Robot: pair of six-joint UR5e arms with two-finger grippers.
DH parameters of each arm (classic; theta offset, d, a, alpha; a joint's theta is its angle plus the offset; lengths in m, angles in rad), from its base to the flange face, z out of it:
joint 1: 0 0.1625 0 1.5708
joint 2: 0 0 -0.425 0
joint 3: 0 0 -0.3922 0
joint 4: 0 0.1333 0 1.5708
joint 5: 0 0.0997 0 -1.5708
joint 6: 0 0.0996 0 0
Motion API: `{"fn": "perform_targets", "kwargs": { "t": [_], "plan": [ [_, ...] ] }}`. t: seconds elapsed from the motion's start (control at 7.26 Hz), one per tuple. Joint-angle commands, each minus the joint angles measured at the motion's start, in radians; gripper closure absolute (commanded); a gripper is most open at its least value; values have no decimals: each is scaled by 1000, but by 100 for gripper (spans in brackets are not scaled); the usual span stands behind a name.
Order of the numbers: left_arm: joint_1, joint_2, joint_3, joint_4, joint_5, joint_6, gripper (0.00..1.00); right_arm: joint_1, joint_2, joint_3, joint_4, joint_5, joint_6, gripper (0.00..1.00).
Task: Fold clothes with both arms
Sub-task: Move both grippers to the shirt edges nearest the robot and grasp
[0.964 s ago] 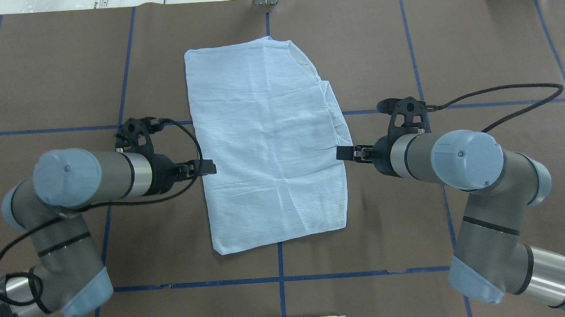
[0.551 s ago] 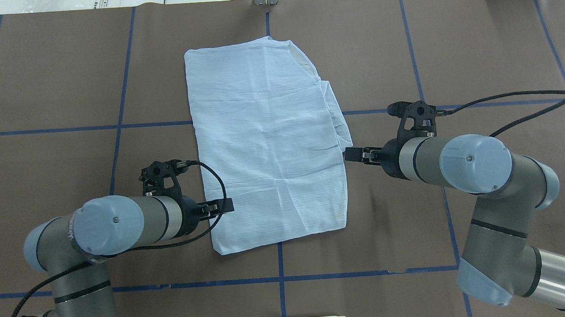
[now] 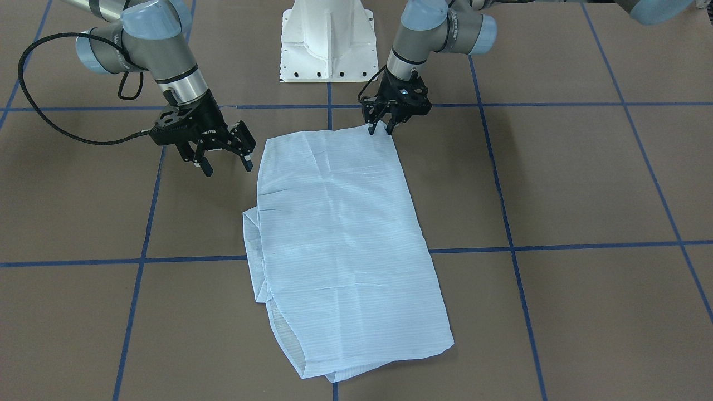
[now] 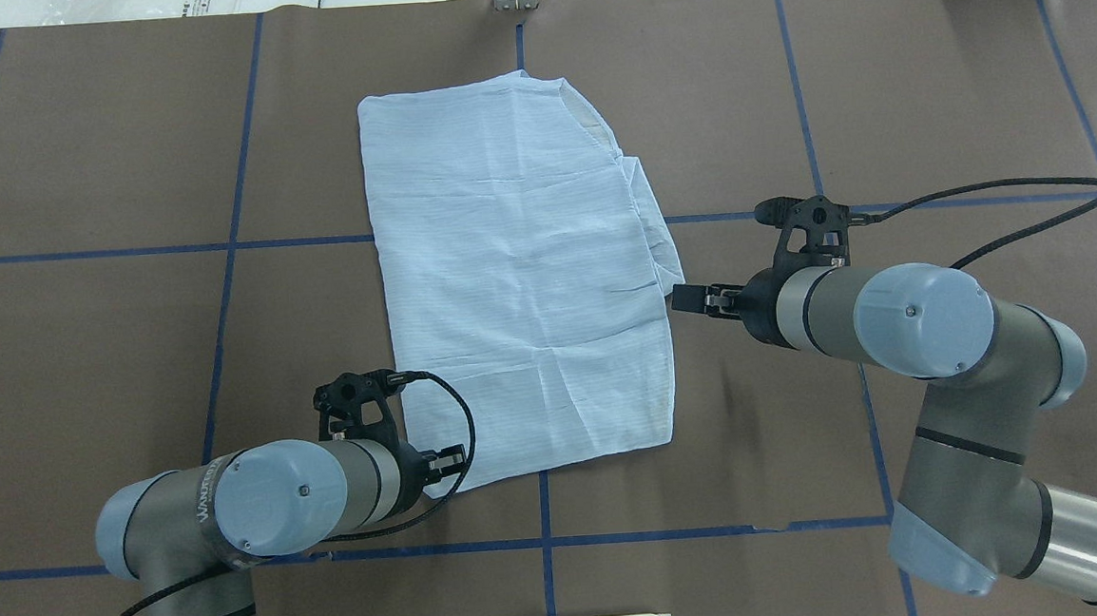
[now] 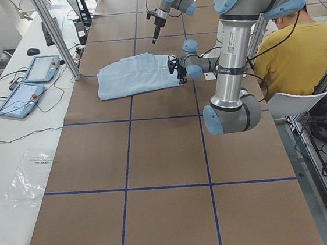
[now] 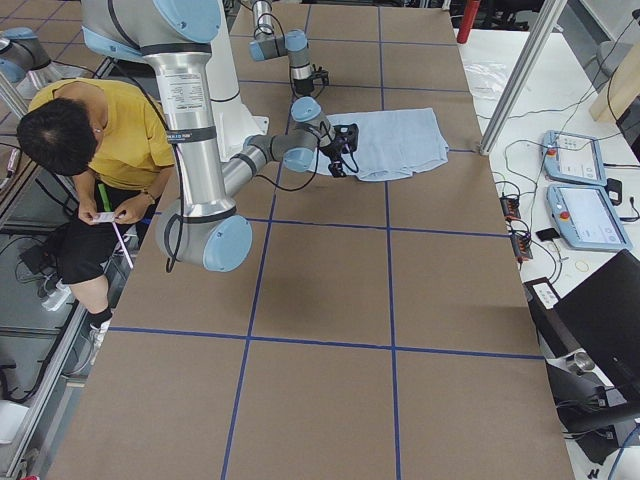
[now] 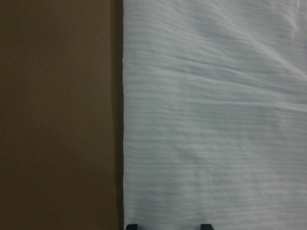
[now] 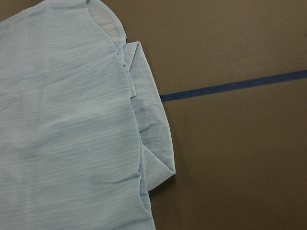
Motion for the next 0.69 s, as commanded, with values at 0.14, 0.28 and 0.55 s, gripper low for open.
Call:
{"fn": "perform_targets", "kwargs": {
  "t": [0.14,0.28,0.55],
  "plan": [
    [3,-6,1,33,0,3,47,-1,1,0,0,-1,0,0],
    [-2,-6,1,34,0,5,47,-2,1,-2,0,-1,0,0],
    [-8,-6,-2,52,0,6,46,-2,1,-2,0,-1,0,0]
  ]
}}
